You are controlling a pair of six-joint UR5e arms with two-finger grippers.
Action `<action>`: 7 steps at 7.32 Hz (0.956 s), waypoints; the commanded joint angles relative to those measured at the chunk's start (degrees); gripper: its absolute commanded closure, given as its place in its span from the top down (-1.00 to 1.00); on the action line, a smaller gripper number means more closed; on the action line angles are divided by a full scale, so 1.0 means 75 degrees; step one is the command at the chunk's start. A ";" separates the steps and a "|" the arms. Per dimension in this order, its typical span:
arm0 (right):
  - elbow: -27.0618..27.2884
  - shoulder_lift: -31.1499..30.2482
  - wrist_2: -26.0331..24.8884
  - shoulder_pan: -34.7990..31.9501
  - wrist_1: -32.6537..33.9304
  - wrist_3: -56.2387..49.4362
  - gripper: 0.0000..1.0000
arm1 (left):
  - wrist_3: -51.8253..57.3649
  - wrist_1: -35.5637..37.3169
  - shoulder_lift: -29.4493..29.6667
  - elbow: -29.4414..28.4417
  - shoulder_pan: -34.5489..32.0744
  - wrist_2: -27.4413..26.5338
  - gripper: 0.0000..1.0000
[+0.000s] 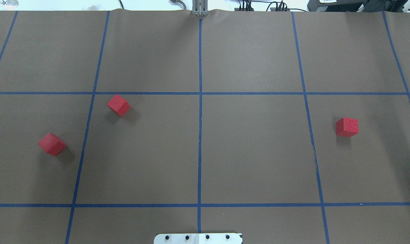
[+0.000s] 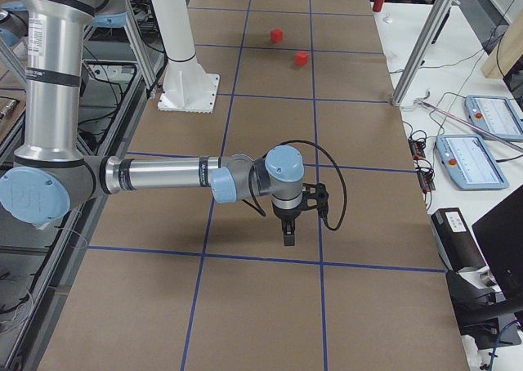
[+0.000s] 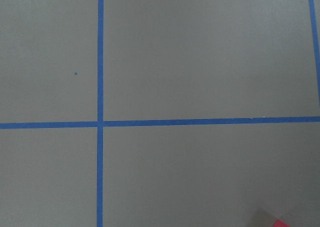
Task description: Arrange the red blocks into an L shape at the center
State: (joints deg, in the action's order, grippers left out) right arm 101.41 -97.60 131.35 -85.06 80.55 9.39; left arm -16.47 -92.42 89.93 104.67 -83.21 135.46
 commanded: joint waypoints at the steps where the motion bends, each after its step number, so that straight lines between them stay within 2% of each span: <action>1: 0.0038 0.0041 0.0053 0.0033 -0.0029 0.0002 0.99 | 0.0016 -0.0029 -0.0259 -0.0092 0.0008 0.0032 1.00; 3: 0.0061 0.0053 0.0088 0.0033 -0.0041 0.0072 0.99 | 0.0028 -0.0412 -0.0307 -0.0326 0.0032 0.0032 1.00; 4: 0.0038 -0.0005 0.0193 0.0033 -0.0065 0.0073 0.99 | 0.0052 -0.0833 -0.0319 -0.0675 0.0020 0.0032 1.00; 5: -0.0032 -0.0017 0.0217 0.0033 -0.0065 0.0107 0.99 | 0.0087 -0.1383 -0.0273 -0.1363 0.0020 0.0044 1.00; 6: -0.0392 0.0064 0.0229 0.0045 -0.0065 0.0073 0.99 | 0.0087 -0.2200 -0.0330 -0.1544 0.0031 -0.0014 1.00; 7: -0.0396 0.0053 0.0334 0.0045 -0.0076 0.0061 0.99 | 0.0064 -0.2394 -0.0366 -0.1708 0.0020 -0.0084 1.00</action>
State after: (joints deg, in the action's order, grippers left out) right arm 99.47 -97.32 133.13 -84.76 80.06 9.97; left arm -15.90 -106.44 87.52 94.06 -83.02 135.39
